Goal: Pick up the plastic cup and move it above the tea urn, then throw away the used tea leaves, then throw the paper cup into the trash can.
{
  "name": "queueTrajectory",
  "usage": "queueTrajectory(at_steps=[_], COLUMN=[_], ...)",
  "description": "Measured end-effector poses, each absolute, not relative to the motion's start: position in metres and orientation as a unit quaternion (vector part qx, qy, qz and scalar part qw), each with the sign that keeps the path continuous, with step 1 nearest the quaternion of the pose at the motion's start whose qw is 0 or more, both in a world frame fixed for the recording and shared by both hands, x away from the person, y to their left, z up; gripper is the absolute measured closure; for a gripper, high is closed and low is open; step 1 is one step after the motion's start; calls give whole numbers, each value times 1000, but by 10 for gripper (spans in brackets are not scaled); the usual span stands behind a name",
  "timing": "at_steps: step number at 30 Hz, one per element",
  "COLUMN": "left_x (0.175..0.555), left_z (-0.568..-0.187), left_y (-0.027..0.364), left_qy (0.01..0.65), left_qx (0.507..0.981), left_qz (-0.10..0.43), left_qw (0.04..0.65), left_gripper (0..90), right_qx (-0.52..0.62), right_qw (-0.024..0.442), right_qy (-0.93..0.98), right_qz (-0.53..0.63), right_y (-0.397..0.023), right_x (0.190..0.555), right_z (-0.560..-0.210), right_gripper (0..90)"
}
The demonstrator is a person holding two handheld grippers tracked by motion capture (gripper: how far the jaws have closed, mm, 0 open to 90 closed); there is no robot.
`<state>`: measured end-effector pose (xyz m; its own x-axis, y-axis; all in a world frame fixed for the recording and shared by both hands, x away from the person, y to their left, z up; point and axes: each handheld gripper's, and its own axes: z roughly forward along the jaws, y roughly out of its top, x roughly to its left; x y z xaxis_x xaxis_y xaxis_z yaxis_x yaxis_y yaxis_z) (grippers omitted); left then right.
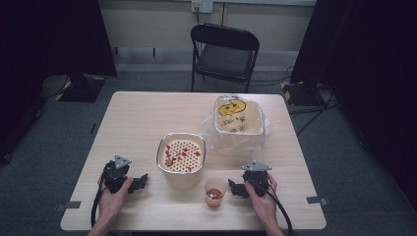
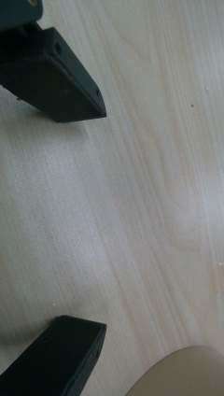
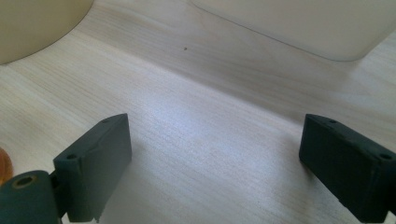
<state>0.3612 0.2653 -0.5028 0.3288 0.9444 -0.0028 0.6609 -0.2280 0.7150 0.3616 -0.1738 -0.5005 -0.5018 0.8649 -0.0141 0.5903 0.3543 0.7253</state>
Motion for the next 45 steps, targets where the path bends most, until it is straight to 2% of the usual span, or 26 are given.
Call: queueTrajectory(at_steps=[13,20,34,45], left_x=[361,361,361,361], left_z=[-503,-503,-503,-503], left_y=[265,265,265,265], left_qy=[534,534,534,534], left_qx=[751,751,751,751], left_qz=[224,224,224,224], left_qw=[317,317,317,317], left_gripper=[1,0,1,0], right_qx=[445,430,399,347], right_qw=[193,151,105,49], right_qy=[806,813,835,852], right_qz=[339,361,364,388], right_y=[-173,-178,-181,-166], right_x=[358,346,323,307], right_z=[-496,-484,-477,-476], right_gripper=[156,148,166,170])
